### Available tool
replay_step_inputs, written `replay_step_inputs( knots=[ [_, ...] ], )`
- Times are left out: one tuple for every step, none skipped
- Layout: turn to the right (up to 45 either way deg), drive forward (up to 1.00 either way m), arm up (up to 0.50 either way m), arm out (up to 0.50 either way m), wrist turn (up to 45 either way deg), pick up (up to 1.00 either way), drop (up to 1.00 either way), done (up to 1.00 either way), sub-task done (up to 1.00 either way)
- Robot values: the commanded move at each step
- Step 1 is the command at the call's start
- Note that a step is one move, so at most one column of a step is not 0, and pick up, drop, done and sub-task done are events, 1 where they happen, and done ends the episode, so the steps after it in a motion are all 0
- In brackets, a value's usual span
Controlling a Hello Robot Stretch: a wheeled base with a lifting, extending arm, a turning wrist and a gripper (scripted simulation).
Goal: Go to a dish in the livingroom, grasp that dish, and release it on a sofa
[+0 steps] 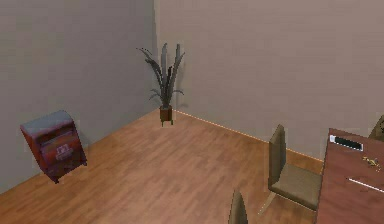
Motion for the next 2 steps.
replay_step_inputs(
  knots=[
    [0.0, 0.00, -0.30, 0.00, 0.0, 0.00, 0.00, 0.00, 0.00],
    [0.0, 0.00, 0.00, 0.00, 0.0, 1.00, 0.00, 0.00, 0.00]
  ],
)
